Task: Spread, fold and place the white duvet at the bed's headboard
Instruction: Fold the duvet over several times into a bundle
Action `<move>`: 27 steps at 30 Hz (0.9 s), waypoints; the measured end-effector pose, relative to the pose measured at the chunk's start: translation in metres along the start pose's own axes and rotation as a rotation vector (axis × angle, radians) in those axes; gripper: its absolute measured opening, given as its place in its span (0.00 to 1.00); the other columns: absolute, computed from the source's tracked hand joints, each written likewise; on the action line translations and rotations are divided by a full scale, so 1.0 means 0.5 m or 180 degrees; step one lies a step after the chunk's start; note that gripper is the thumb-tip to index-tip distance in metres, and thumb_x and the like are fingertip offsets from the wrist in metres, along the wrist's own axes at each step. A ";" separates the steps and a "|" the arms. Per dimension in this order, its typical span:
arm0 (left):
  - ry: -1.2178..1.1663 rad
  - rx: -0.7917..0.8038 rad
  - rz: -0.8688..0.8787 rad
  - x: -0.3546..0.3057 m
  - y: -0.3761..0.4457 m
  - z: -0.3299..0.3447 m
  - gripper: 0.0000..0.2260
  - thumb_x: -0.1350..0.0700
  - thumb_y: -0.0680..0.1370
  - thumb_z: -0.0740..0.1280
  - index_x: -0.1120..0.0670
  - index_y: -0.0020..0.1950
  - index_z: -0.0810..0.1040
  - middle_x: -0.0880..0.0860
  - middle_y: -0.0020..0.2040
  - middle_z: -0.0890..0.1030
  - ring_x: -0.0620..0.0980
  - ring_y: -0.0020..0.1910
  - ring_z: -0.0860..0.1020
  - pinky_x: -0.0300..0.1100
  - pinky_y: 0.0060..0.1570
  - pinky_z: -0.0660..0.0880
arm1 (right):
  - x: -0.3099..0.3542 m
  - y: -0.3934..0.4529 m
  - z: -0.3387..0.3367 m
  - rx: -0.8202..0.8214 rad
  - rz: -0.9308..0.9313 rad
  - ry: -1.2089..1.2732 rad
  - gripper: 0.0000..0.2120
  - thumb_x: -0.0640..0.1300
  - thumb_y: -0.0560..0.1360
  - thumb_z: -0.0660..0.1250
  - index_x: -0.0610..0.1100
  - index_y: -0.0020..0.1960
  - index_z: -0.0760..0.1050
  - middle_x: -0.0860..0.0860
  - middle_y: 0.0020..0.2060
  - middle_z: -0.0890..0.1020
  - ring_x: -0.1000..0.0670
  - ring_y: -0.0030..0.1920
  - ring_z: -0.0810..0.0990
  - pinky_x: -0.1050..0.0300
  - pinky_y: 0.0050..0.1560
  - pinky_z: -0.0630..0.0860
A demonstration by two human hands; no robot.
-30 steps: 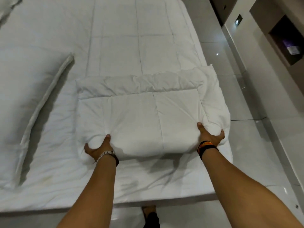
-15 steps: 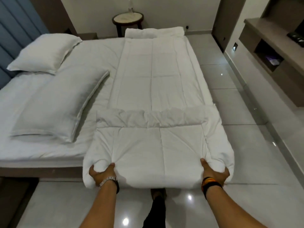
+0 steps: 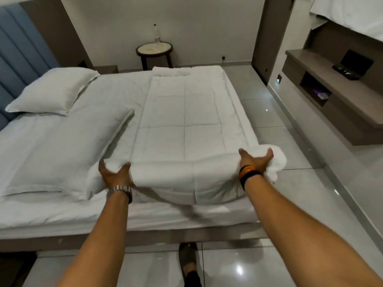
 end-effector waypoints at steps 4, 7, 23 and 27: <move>-0.0141 0.0836 0.0447 -0.108 0.189 0.165 0.44 0.62 0.79 0.72 0.44 0.84 0.47 0.59 0.75 0.71 0.53 0.67 0.75 0.44 0.60 0.75 | 0.157 0.160 0.194 0.0866 -0.0549 0.0206 0.45 0.37 0.74 0.79 0.49 0.84 0.58 0.46 0.62 0.77 0.47 0.62 0.80 0.57 0.65 0.77; 0.0409 0.1411 0.0788 -0.099 0.262 0.242 0.36 0.47 0.84 0.64 0.37 0.83 0.42 0.52 0.81 0.64 0.48 0.76 0.67 0.43 0.69 0.66 | 0.156 0.222 0.257 0.0696 -0.1010 -0.0347 0.36 0.44 0.78 0.76 0.49 0.82 0.64 0.45 0.69 0.78 0.48 0.69 0.77 0.61 0.67 0.73; 0.0684 -0.0385 -0.1405 0.343 0.403 0.385 0.53 0.18 0.62 0.64 0.27 0.77 0.34 0.67 0.82 0.39 0.66 0.82 0.49 0.68 0.74 0.55 | -0.249 0.370 0.444 -0.0595 0.0696 -0.1113 0.64 0.75 0.64 0.74 0.63 0.83 0.33 0.42 0.84 0.40 0.39 0.84 0.43 0.36 0.80 0.54; 0.0812 -0.0511 -0.1960 0.388 0.439 0.393 0.68 0.20 0.46 0.74 0.24 0.74 0.32 0.66 0.82 0.43 0.69 0.79 0.58 0.71 0.70 0.59 | -0.285 0.415 0.468 -0.0753 0.0975 -0.1184 0.69 0.70 0.58 0.82 0.72 0.79 0.32 0.34 0.81 0.47 0.29 0.75 0.66 0.31 0.72 0.68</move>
Point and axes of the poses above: each hand's wrist, its own y-axis towards the middle knuckle, its own z-axis out of the palm, x = y × z, the point moved 4 cm from there along y, towards the middle knuckle
